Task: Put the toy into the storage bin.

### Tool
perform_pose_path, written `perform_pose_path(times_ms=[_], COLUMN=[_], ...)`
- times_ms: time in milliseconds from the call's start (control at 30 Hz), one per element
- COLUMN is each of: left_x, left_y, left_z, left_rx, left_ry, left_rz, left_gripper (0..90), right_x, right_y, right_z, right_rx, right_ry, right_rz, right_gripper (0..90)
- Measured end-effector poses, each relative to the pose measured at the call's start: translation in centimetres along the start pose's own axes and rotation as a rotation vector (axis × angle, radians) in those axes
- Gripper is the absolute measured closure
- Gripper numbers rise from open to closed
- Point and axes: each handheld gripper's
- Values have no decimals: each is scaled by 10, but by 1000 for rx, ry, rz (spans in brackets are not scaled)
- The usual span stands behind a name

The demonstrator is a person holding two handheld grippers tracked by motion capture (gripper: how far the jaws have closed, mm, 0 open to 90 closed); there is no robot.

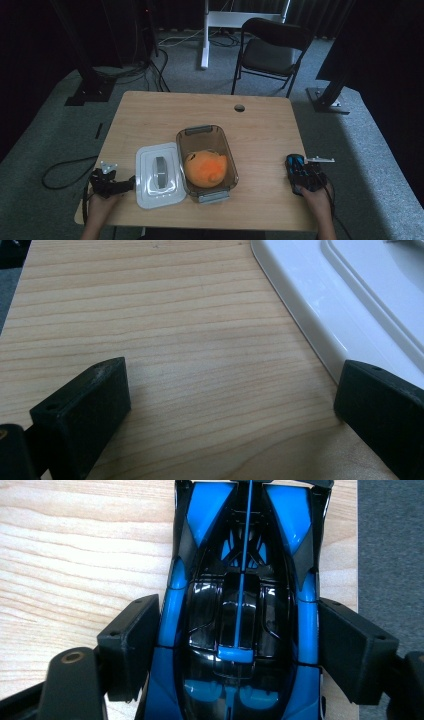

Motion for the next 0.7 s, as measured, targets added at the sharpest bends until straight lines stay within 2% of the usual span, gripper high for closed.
perform_pose_path(times_ms=[200,400,500,700], left_x=[0,0,0,0], left_y=[0,0,0,0], left_z=[0,0,0,0], left_rx=[2,0,1,-1], left_ry=[0,1,1,1], left_rz=[1,0,0,0], left_gripper=[19,19,19,19], right_x=[1,2,1,0], right_y=[-1,-3,-2,-5], right_z=[3,5,4,6], right_rx=[-10,-6,0,-22], right_ry=[29,36,32,50], right_rz=[17,34,21,28], right_gripper=[229,235,242,260])
Point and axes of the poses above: each handheld gripper's, and its own axes: x roughly forward along the jaws, y roughly out of its underside, z roughly to its left, and after that the axes turned 14 degrees about -y, right-handed
